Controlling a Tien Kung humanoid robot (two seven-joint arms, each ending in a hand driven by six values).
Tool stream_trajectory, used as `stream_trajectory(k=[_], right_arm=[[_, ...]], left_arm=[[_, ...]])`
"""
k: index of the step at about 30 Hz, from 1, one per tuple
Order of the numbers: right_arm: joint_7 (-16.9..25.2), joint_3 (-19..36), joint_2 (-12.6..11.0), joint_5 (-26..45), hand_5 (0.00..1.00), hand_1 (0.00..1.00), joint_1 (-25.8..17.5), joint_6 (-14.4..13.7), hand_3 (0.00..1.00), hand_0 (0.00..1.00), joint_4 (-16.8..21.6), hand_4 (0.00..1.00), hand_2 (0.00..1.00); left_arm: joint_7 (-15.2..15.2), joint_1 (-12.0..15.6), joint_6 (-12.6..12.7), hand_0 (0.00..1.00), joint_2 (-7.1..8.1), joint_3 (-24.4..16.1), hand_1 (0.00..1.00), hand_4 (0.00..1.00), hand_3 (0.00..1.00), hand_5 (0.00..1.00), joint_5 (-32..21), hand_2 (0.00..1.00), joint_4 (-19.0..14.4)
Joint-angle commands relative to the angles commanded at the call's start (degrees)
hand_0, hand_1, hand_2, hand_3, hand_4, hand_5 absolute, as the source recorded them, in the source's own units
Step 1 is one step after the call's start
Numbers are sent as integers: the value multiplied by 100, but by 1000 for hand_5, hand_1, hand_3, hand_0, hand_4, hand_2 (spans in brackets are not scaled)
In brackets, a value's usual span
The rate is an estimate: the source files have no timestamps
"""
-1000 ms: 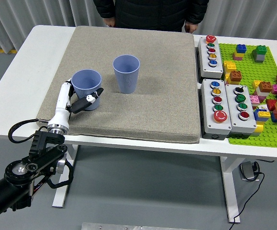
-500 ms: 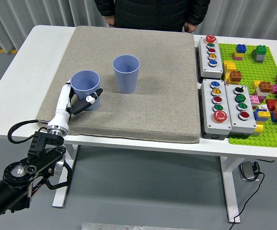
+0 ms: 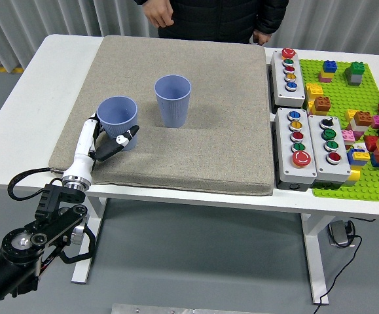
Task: Pick cup pour cup place
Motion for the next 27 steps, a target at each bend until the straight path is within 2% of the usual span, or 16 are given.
stream_trajectory(k=[3,4,9,11,17,21,27], right_arm=[[1,6,1,-13,275,615,-7,2,590,693,0,2,594],[1,8,1,-17,273,615,-9,2,590,693,0,2,594],[-4,22,5,-48,273,615,-23,6,590,693,0,2,594],[-7,34,7,-72,274,615,-34,10,590,693,0,2,594],[-10,39,9,-93,271,615,-36,16,590,693,0,2,595],[-12,40,15,-93,271,615,-54,15,590,693,0,2,595],[-17,61,16,-134,271,615,-70,23,589,693,0,2,595]], left_arm=[[47,108,-73,841,36,-69,871,944,984,470,50,998,-94],[55,130,-91,897,44,-81,947,971,998,492,57,998,-117],[67,293,-146,897,83,-210,947,971,998,492,26,998,-330],[75,378,-124,904,109,-323,949,998,998,530,101,998,-449],[115,511,-163,909,181,-454,953,995,998,534,182,998,-591],[133,722,-201,909,260,-638,953,995,998,534,211,998,-863],[185,836,-238,914,353,-761,957,989,998,533,269,998,-1170]])
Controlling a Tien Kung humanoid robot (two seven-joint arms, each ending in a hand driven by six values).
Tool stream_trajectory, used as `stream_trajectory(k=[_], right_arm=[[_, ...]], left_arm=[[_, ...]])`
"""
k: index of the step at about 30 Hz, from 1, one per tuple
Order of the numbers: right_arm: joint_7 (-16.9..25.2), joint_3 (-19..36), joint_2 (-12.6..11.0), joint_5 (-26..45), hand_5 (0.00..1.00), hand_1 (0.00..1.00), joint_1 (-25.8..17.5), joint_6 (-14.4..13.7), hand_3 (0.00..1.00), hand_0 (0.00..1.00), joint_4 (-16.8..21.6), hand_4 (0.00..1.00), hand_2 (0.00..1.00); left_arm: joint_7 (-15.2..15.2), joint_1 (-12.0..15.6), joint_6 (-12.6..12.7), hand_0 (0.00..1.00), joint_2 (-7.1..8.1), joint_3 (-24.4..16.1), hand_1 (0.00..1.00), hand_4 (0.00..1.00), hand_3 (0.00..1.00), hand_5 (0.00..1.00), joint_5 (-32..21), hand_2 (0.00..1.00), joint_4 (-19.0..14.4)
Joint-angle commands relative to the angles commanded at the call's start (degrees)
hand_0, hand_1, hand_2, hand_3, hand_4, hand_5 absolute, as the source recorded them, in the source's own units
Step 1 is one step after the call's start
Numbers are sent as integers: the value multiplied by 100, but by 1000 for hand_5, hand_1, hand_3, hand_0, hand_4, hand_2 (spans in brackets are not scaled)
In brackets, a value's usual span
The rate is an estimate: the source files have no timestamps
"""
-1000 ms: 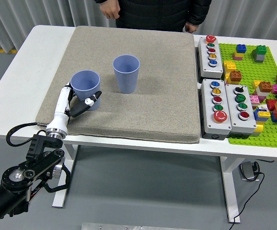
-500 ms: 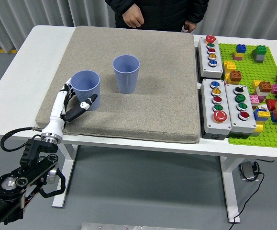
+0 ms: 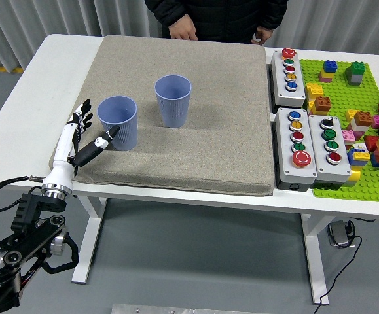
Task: Pick cup pour cup place
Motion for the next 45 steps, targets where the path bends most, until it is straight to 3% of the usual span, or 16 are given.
stream_trajectory(k=[12,13,18,19,24,25,30,31,45], right_arm=[[17,-47,-17,82,268,615,29,-19,588,693,0,2,593],[18,-50,-18,85,269,615,31,-21,588,693,0,2,592],[15,-52,-18,80,269,615,36,-26,588,693,0,2,592],[14,-52,-17,82,269,615,36,-28,588,693,0,2,593],[9,-42,-15,71,269,615,33,-33,588,693,0,2,593],[8,-42,-15,68,264,615,32,-33,588,693,0,2,593],[1,-36,-13,67,264,615,36,-41,588,693,0,2,593],[-1,-35,-10,63,261,614,38,-44,588,693,0,2,593],[1,-39,-15,86,259,614,47,-51,588,694,0,2,593]], left_arm=[[26,-91,-202,916,49,-222,955,998,998,597,-504,998,-330],[30,-109,-223,917,46,-235,954,998,998,806,-543,998,-310],[36,-139,-325,917,30,-272,954,998,998,806,-774,998,-207],[38,-140,-338,919,31,-276,953,998,998,939,-805,998,-192],[61,-149,-383,919,28,-305,953,998,998,939,-846,998,-144],[70,-152,-394,921,28,-311,954,997,998,998,-855,998,-140],[90,-208,-418,921,25,-328,954,997,998,998,-907,998,-110],[104,-230,-426,922,23,-330,954,942,998,998,-890,998,-107],[142,-236,-386,922,30,-490,953,923,998,998,-725,998,-273]])
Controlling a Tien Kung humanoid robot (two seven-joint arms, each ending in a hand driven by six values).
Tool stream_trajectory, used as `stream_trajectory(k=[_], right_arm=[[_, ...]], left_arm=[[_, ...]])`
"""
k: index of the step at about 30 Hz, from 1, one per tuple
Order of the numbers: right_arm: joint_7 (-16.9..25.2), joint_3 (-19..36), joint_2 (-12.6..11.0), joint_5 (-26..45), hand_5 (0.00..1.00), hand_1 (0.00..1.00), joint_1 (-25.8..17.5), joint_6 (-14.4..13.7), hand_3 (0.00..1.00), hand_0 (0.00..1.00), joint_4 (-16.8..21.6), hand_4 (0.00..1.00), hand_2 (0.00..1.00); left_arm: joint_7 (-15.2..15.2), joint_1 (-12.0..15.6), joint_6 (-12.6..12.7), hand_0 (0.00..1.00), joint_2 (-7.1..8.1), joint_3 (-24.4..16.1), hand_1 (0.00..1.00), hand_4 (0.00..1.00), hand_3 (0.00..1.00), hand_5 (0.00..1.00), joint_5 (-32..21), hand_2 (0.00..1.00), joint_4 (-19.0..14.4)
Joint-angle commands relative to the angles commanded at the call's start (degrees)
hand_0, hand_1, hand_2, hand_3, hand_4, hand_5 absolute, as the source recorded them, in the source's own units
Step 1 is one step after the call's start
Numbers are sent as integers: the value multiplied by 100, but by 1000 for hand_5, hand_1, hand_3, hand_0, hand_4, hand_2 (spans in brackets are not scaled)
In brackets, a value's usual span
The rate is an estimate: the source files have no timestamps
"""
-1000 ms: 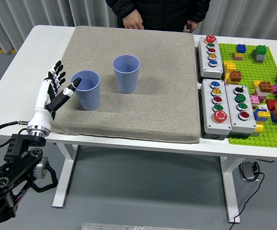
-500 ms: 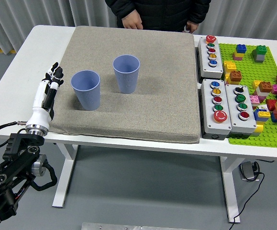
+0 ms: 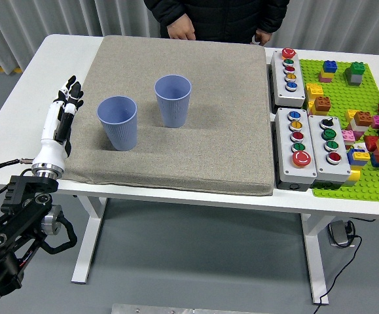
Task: Pick cup pour cup place
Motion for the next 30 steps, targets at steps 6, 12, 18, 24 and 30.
stream_trajectory(k=[6,12,18,24,30], right_arm=[[-43,110,-13,-298,256,614,-21,71,588,694,0,2,593],[-59,168,-16,-415,256,614,-27,91,588,694,0,2,593],[-63,236,-30,-543,259,614,-24,116,588,695,0,2,594],[-63,261,-34,-592,261,615,-24,127,588,694,0,2,593],[-70,294,-40,-634,264,615,15,128,588,695,0,2,594]], left_arm=[[27,-47,10,924,3,-7,953,920,998,998,70,998,-4],[44,-22,11,924,20,-36,953,921,998,998,94,998,-42],[66,22,15,924,29,-88,952,920,998,998,144,998,-85],[91,26,18,924,2,-136,952,919,998,998,191,998,-83],[98,27,21,924,-17,-187,952,922,998,998,249,998,-136]])
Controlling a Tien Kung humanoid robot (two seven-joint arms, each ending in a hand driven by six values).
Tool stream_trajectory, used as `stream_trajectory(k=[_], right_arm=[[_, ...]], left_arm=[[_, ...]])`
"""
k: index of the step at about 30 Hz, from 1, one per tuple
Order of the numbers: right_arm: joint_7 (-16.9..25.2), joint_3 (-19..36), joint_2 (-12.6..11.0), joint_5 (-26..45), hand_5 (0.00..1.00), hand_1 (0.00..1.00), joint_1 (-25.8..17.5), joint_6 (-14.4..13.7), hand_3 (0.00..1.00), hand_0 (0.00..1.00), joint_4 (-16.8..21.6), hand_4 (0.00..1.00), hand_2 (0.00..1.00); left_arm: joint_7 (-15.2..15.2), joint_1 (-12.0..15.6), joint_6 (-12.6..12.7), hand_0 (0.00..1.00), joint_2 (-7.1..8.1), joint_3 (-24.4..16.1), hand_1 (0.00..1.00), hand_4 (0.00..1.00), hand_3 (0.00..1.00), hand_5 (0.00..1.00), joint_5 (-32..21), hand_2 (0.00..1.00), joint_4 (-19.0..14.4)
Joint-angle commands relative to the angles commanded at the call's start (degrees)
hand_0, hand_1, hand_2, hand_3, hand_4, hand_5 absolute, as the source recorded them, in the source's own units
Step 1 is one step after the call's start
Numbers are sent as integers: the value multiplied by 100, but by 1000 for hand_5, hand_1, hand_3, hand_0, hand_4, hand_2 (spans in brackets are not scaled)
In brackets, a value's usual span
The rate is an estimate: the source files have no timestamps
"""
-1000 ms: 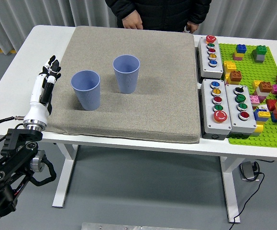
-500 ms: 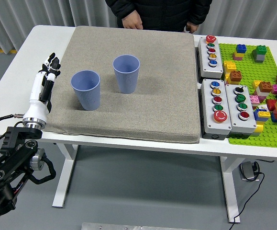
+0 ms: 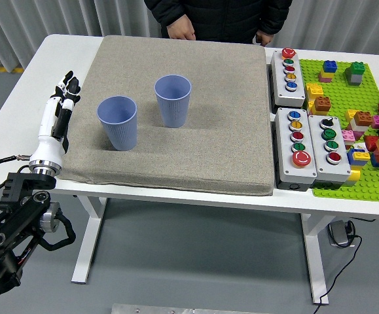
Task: Pick cup pour cup place
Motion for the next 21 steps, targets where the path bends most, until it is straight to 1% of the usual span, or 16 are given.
stream_trajectory(k=[4,13,21], right_arm=[[-3,-7,-11,-2,265,615,41,-10,588,695,0,2,594],[-3,10,-17,-32,268,615,63,-14,588,695,0,2,595],[-11,7,-6,-14,273,615,74,-22,588,695,0,2,595]], left_arm=[[3,14,-7,923,-1,-33,952,924,998,998,18,998,-54],[23,-89,0,923,19,-67,952,924,998,998,18,998,-8],[28,-73,4,923,12,-60,952,931,998,998,26,998,0]])
